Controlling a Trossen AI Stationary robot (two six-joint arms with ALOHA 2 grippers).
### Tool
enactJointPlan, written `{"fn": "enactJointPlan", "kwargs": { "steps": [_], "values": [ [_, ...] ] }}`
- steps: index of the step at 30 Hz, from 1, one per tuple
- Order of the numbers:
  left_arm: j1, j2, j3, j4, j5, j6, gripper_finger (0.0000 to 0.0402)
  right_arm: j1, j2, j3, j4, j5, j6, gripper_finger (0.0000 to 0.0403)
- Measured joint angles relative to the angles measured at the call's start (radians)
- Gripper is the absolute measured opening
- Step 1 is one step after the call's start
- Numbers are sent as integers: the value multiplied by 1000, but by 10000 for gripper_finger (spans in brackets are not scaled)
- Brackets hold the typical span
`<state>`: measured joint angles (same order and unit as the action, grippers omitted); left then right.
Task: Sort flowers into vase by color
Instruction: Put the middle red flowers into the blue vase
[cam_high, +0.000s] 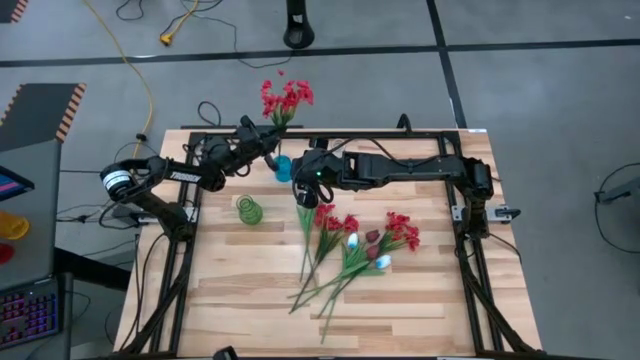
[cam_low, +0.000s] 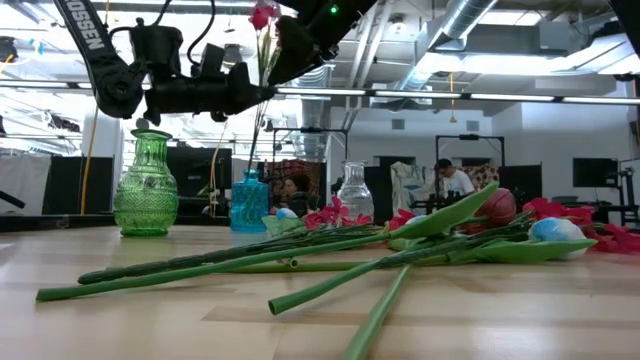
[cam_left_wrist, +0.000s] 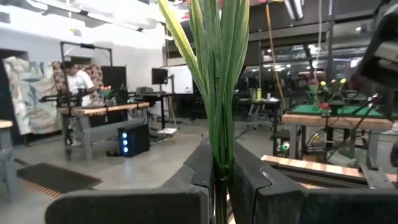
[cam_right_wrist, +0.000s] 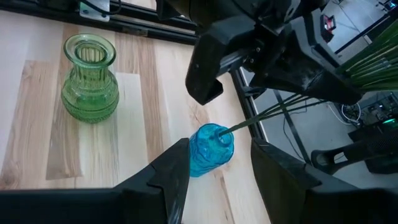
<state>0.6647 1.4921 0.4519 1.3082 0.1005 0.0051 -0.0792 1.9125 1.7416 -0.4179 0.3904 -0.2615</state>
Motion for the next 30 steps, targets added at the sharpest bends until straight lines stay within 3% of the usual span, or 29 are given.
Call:
{"fn": "enactJointPlan", "kwargs": {
  "steps": [14, 23, 30],
  "values": [
    [0, 0, 0, -46, -37, -1, 54, 0, 0, 0, 0, 0, 0, 196],
    [-1, -6, 0, -71, -91, -27, 130, 2, 0, 0, 0, 0, 0, 196],
    [0, -57, 0, -245, -87, -5, 188, 2, 0, 0, 0, 0, 0, 196]
  ]
}}
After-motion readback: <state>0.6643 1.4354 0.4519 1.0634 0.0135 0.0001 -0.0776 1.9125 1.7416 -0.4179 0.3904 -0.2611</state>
